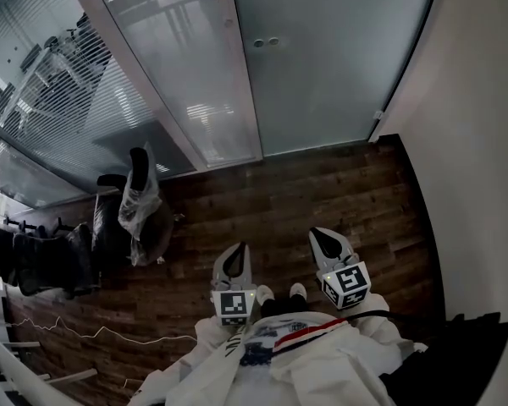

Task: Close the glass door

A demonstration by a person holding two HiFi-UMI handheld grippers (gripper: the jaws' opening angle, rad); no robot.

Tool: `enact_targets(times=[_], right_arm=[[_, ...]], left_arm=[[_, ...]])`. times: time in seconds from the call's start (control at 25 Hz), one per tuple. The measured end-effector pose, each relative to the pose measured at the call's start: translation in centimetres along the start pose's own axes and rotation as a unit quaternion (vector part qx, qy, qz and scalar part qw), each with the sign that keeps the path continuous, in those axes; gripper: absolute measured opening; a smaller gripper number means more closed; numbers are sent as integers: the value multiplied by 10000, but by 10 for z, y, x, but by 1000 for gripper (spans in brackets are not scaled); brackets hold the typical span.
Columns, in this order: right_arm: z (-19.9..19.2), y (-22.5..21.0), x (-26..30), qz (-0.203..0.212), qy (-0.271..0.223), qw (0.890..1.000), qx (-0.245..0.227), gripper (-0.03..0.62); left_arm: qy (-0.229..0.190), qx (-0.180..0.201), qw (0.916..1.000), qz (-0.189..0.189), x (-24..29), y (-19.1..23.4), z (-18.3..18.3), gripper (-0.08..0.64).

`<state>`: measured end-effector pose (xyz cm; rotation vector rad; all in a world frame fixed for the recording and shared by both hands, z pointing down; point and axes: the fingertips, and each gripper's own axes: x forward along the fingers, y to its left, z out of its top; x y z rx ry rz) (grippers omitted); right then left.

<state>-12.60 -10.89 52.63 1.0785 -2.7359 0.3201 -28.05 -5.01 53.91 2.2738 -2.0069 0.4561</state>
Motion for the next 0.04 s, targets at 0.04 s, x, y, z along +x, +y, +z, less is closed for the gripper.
enact_targets(times=[0.04], right_arm=[[-1,-1,-1,3,7,10000,14,5]], left_arm=[[-18,2,10000,2,1,-2,-1,3]])
